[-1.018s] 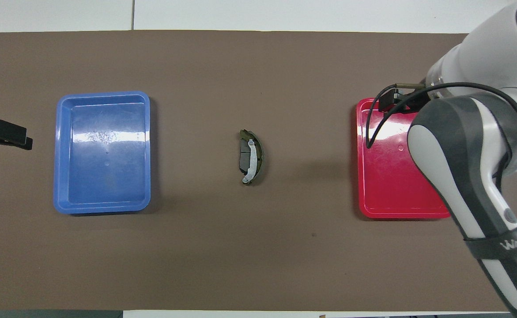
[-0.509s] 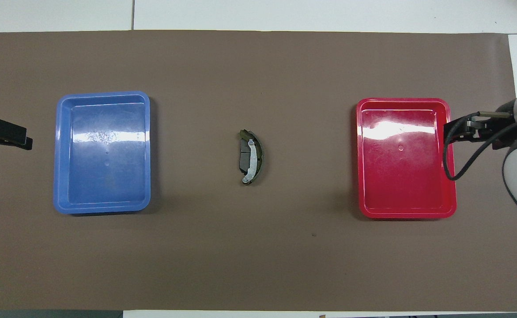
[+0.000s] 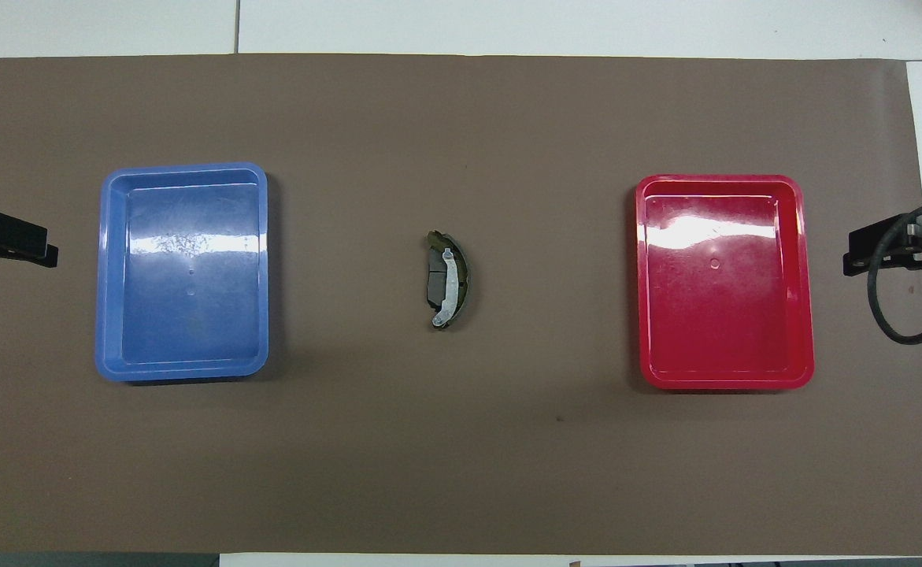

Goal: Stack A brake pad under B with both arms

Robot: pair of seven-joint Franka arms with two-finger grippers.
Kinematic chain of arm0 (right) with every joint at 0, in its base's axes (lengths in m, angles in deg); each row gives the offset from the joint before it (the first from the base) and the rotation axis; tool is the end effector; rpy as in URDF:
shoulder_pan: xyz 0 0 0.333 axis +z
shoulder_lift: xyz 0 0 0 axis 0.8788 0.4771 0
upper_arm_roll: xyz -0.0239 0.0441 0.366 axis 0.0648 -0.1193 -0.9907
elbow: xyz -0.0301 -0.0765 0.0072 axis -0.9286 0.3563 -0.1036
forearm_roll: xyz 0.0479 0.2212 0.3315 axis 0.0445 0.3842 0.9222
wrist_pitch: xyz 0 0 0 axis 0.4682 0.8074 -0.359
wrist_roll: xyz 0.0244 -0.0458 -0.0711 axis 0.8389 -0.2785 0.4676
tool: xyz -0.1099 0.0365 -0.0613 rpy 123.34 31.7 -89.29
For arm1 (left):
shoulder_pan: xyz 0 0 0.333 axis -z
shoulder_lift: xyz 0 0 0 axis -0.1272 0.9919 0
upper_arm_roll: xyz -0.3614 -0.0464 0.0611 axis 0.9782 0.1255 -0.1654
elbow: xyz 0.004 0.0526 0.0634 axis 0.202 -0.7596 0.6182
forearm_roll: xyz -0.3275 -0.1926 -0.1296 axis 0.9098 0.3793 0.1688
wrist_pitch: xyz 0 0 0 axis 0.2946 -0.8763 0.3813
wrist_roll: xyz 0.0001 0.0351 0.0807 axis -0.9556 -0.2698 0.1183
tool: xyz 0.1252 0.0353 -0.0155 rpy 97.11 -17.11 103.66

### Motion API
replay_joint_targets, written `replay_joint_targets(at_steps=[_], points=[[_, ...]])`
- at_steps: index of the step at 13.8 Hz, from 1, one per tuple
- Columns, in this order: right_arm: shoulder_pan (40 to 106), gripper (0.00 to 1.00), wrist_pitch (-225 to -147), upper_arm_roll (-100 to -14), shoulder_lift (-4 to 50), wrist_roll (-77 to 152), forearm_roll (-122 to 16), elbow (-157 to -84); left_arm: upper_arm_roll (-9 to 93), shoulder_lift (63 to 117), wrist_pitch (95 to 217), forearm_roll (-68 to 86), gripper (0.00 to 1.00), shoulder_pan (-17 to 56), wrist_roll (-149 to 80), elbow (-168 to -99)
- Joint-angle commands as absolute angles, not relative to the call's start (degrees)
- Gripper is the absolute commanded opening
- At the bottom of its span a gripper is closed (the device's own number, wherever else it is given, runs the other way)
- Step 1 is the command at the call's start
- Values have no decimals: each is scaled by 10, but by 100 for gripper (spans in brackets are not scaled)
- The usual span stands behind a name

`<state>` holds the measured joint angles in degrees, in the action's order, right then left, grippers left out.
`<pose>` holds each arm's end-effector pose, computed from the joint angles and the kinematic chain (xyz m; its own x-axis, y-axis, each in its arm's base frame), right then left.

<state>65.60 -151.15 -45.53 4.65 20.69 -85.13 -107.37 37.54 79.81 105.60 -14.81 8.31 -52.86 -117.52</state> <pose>0.5270 -0.0059 0.6693 0.9839 -0.1591 -0.0817 -0.1568 -0.9870 0.0342 0.5512 -0.0004 0.6324 0.9960 -0.0428 -0.0787 -0.0408 -0.9988 0.0262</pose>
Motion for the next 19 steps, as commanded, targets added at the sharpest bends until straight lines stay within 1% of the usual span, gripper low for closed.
replay_joint_targets(at_steps=[1, 4, 7, 19], points=[[647, 100, -1499, -462, 63, 216, -844, -1046, 378, 800, 1046, -148, 100, 77, -534, -1168], [655, 100, -1501, -464, 71, 216, -845, -1037, 378, 800, 1045, -149, 100, 77, -534, -1168], [653, 100, -1491, -465, 71, 263, -848, -1037, 378, 800, 1045, -149, 100, 77, -534, -1168], [649, 100, -1494, -463, 65, 263, -848, -1046, 378, 800, 1045, -149, 100, 77, -534, -1168]])
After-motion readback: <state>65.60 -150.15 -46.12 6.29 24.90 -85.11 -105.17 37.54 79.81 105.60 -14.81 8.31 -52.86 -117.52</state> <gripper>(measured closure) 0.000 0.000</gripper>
